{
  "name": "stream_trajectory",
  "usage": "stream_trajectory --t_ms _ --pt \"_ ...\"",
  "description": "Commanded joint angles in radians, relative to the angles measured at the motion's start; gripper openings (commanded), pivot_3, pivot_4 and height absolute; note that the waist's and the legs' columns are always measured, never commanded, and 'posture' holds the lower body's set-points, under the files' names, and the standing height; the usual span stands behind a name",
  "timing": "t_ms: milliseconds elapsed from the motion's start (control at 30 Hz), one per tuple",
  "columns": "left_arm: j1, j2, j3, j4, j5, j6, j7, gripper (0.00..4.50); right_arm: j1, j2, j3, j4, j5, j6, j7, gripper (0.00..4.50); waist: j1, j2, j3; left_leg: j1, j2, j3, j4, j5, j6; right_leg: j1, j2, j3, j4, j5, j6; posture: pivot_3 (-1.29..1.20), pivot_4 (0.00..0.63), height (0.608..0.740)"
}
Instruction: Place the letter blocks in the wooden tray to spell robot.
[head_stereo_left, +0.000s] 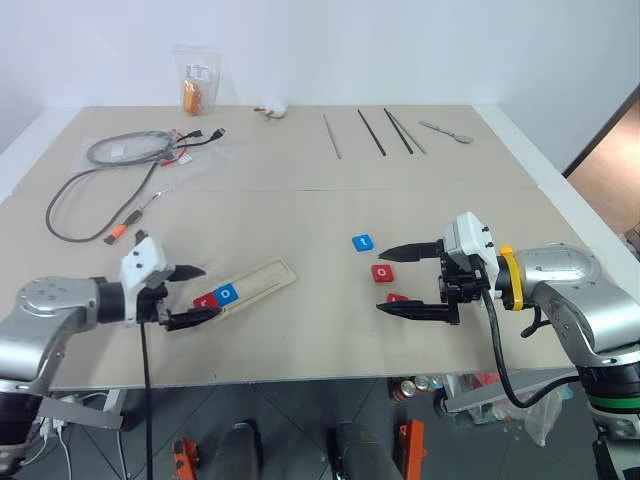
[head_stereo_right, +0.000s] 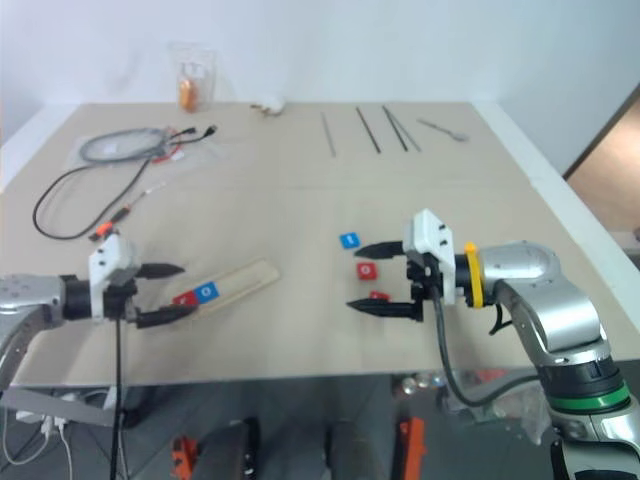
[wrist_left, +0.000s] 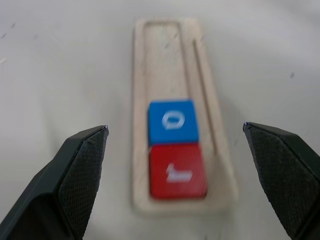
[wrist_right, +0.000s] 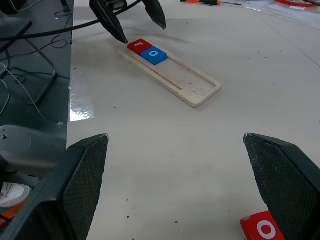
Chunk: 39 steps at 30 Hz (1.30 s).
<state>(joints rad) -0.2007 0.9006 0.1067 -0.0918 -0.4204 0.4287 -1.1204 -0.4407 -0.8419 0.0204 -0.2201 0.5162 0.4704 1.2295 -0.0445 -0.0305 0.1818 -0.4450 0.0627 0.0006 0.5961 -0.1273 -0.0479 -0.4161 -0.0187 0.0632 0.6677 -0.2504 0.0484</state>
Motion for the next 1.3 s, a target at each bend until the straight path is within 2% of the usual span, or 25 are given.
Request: stream_trajectory --t_ms 33,200,767,867,900,933,1133,1300 --pt "0.005 0.017 0.007 0.016 0.026 -0.024 -0.003 4.5 -0.005 -0.008 -0.03 -0.04 0.021 0.001 0.001 4.47 0.0 0.0 0.0 0.0 0.0 0.0 0.0 0.0 0.0 0.0 0.0 0.0 0.0 0.0 0.0 0.0 0.15 0.74" --pt "0.017 -0.006 -0.03 0.017 0.053 -0.033 0.001 4.5 -0.023 0.003 -0.07 -0.051 0.087 0.05 -0.019 4.47 0.0 0.0 0.0 0.0 0.0 0.0 0.0 0.0 0.0 0.0 0.0 0.0 0.0 0.0 0.0 0.0 0.15 0.74" --pt "0.044 -0.009 -0.123 0.087 0.176 -0.102 0.014 4.5 -0.011 -0.024 -0.084 -0.081 0.104 0.067 -0.039 4.47 0.0 0.002 -0.001 0.005 0.0 0.0 0.0 0.0 0.0 0.005 0.0 0.0 0.0 0.0 -0.001 0.0 0.15 0.74" --pt "0.034 -0.02 -0.139 0.112 0.191 -0.122 0.027 3.71 -0.014 -0.024 -0.084 -0.079 0.104 0.067 -0.042 4.5 0.0 0.005 -0.003 0.007 0.0 0.0 0.0 0.0 0.0 0.007 -0.001 0.0 0.0 0.0 -0.001 0.0 0.15 0.74" --pt "0.035 -0.02 -0.143 0.112 0.191 -0.126 0.025 3.3 -0.015 -0.023 -0.084 -0.079 0.104 0.067 -0.042 4.5 0.0 0.006 -0.004 0.008 0.0 0.0 0.001 0.0 0.0 0.007 -0.001 0.0 0.0 0.0 -0.001 0.0 0.15 0.74" --pt "0.036 -0.021 -0.146 0.111 0.191 -0.129 0.025 3.19 -0.016 -0.023 -0.084 -0.078 0.104 0.067 -0.043 4.5 0.0 0.006 -0.004 0.008 0.0 0.001 0.001 0.0 0.0 0.007 -0.002 0.0 0.0 0.0 -0.002 0.0 0.15 0.74" --pt "0.033 -0.024 -0.16 0.119 0.209 -0.142 0.039 3.19 -0.021 -0.022 -0.083 -0.075 0.102 0.066 -0.041 4.5 0.0 0.008 -0.005 0.009 0.0 0.001 0.001 0.0 0.0 0.007 -0.003 0.0 0.0 0.002 -0.004 0.0 0.15 0.74" --pt "-0.025 -0.044 -0.174 0.179 0.225 -0.181 0.049 3.19 -0.028 -0.022 -0.078 -0.067 0.099 0.063 -0.037 4.5 0.002 0.013 -0.008 0.009 -0.001 0.001 0.001 0.0 0.0 0.007 -0.003 0.0 0.0 0.002 -0.004 0.0 0.15 0.74"
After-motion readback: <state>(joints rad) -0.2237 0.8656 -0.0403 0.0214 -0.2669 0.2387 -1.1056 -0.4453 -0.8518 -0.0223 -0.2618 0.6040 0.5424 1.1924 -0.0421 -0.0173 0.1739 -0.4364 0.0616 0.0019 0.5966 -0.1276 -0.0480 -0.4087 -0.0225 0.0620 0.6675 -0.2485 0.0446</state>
